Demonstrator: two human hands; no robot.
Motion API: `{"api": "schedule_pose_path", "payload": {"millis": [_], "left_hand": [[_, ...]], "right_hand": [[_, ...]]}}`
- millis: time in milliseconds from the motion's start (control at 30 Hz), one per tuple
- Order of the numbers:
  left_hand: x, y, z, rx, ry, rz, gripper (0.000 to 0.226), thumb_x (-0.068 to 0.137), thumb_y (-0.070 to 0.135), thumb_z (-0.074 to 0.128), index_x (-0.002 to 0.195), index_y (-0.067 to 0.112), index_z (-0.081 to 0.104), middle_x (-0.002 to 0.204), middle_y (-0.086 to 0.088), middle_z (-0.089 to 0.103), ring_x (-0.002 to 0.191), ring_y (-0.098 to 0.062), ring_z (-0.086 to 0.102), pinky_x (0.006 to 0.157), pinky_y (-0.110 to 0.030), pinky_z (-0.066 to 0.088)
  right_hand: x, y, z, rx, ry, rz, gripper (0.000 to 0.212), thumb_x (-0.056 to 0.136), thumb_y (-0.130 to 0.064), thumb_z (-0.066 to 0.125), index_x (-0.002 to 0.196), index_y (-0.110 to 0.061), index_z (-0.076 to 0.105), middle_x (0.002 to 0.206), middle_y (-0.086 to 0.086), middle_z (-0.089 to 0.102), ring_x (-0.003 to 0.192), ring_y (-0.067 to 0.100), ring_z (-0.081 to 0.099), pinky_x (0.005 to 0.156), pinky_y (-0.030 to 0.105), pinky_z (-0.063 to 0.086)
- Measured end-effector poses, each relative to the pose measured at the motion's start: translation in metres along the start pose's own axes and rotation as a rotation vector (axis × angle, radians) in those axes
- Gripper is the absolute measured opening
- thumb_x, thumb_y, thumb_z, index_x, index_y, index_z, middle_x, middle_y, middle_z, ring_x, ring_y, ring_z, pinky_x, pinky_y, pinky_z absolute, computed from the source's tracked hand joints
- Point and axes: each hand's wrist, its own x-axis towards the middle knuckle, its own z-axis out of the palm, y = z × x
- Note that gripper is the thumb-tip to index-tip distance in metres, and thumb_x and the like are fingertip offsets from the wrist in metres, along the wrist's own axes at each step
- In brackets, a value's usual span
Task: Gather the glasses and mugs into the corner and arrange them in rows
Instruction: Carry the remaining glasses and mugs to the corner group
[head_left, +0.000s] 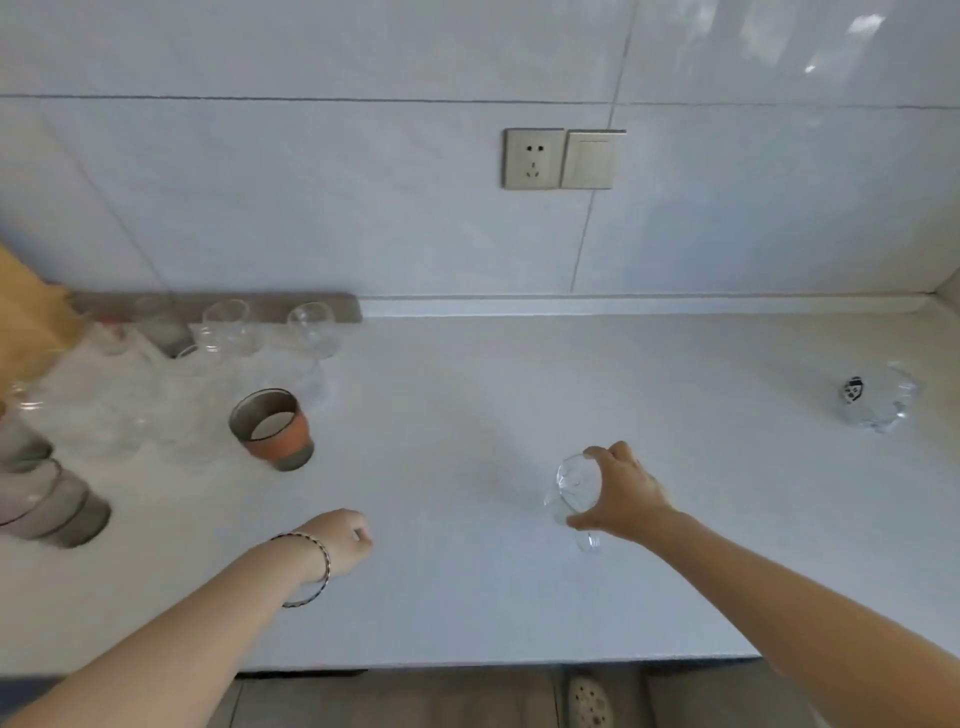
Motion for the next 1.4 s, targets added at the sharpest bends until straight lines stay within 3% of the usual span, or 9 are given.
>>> {"api": "schedule_pose_path", "payload": {"millis": [133,367,500,633,900,1000,1133,1267,1400], "left_hand": [[-0.027,-0.083,-0.014,-0.067,0.046,-0.075,0.02,0.092,0.019,0.04,0.101,0.018,0.058,0.123,-0.003,0.059,0.092,-0.015,0.05,0.077,-0.02,0.036],[-0.037,-0.181,-0.03,-0.208,0.097,-0.224,0.026,0.093,0.023,0.042,0.11,0.014,0.059,0.124,-0.003,0.058,0.107,-0.018,0.055,0.086,-0.023,0.04],[-0.029,-0.218,-0.037,-0.24,0.111,-0.282,0.011,0.094,0.022,0.041,0.091,0.018,0.051,0.104,-0.002,0.056,0.09,-0.015,0.049,0.077,-0.021,0.036],[-0.019,-0.246,-0.051,-0.316,0.129,-0.315,0.015,0.093,0.023,0.041,0.096,0.016,0.054,0.088,0.002,0.053,0.086,-0.016,0.05,0.069,-0.022,0.037],[-0.008,-0.291,-0.064,-0.359,0.111,-0.289,0.015,0.094,0.023,0.041,0.096,0.018,0.054,0.088,0.002,0.055,0.085,-0.014,0.052,0.061,-0.017,0.037],[-0.006,-0.306,-0.069,-0.302,0.056,-0.266,0.023,0.095,0.022,0.039,0.108,0.012,0.056,0.106,-0.003,0.057,0.094,-0.016,0.053,0.073,-0.02,0.039],[-0.001,-0.318,-0.071,-0.183,0.009,-0.205,0.011,0.095,0.021,0.038,0.098,0.018,0.047,0.126,-0.005,0.055,0.098,-0.016,0.049,0.082,-0.02,0.037],[0.005,-0.32,-0.072,-0.118,-0.04,-0.14,0.026,0.095,0.022,0.037,0.114,0.014,0.054,0.129,-0.003,0.053,0.115,-0.017,0.052,0.09,-0.023,0.039],[0.012,-0.295,-0.074,-0.039,-0.086,-0.002,0.025,0.095,0.023,0.037,0.112,0.018,0.054,0.121,0.0,0.054,0.097,-0.014,0.048,0.08,-0.021,0.036]], "right_hand": [[-0.01,-0.086,0.035,-0.027,-0.063,-0.122,0.086,0.065,-0.041,0.076,0.139,-0.024,0.034,0.129,-0.001,0.037,0.119,0.017,0.047,0.087,0.025,0.043],[0.003,-0.216,0.078,-0.094,-0.169,-0.37,0.089,0.066,-0.04,0.078,0.14,-0.021,0.033,0.138,0.0,0.036,0.127,0.02,0.041,0.099,0.03,0.042],[0.02,-0.285,0.102,-0.116,-0.212,-0.508,0.09,0.068,-0.038,0.078,0.142,-0.019,0.029,0.139,0.0,0.038,0.127,0.023,0.039,0.1,0.033,0.042],[0.032,-0.347,0.127,-0.087,-0.256,-0.559,0.088,0.069,-0.038,0.078,0.14,-0.015,0.032,0.14,0.002,0.037,0.13,0.025,0.037,0.1,0.035,0.043],[0.043,-0.429,0.176,-0.122,-0.278,-0.502,0.085,0.072,-0.039,0.077,0.138,-0.011,0.032,0.137,0.005,0.038,0.127,0.028,0.037,0.098,0.037,0.044],[0.043,-0.441,0.188,-0.107,-0.266,-0.421,0.081,0.072,-0.038,0.076,0.136,-0.011,0.033,0.135,0.005,0.039,0.125,0.028,0.037,0.097,0.037,0.044],[0.039,-0.443,0.2,-0.062,-0.233,-0.32,0.08,0.073,-0.041,0.075,0.134,-0.011,0.034,0.134,0.005,0.04,0.124,0.026,0.038,0.096,0.034,0.044],[0.032,-0.439,0.201,0.024,-0.222,-0.259,0.1,0.073,-0.045,0.075,0.146,-0.01,0.017,0.143,0.006,0.032,0.134,0.024,0.031,0.105,0.036,0.04],[0.028,-0.407,0.182,0.055,-0.251,-0.165,0.082,0.082,-0.047,0.065,0.144,-0.01,0.026,0.143,0.008,0.035,0.133,0.024,0.04,0.103,0.037,0.04]]}}
